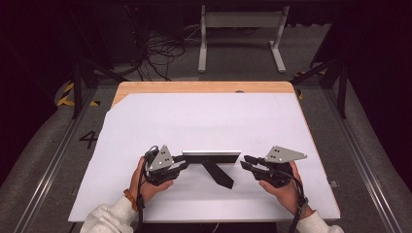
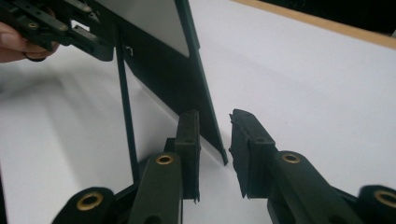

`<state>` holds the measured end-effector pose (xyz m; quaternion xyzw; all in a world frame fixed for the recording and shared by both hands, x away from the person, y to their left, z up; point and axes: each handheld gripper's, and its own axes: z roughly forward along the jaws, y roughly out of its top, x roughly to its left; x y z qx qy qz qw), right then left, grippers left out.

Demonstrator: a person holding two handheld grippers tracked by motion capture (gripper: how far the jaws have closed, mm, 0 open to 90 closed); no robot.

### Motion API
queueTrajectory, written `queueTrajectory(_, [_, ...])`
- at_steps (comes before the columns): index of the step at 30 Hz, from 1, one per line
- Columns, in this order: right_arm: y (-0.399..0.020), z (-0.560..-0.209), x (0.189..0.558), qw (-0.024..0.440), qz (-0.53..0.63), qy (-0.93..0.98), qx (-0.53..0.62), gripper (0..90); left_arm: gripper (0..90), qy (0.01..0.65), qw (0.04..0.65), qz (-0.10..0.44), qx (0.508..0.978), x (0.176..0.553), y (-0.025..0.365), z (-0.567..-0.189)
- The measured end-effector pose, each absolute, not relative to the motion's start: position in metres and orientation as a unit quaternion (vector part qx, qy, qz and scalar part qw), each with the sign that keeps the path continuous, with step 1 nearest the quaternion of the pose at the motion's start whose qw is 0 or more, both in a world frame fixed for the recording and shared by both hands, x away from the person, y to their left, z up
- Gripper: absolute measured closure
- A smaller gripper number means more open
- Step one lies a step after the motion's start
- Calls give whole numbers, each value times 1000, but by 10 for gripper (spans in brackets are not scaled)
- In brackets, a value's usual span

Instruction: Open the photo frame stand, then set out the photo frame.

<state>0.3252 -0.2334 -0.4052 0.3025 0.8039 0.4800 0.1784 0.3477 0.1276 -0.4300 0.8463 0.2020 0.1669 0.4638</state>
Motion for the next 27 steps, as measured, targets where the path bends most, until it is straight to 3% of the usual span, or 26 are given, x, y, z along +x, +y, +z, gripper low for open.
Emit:
queueTrajectory(19, [-217, -409, 333, 203, 468, 809, 291, 689, 707, 189, 469, 161, 848, 349, 129, -428])
queueTrajectory(27, [-209, -410, 334, 206, 468, 813, 278, 743, 753, 188, 472, 158, 847, 350, 132, -426])
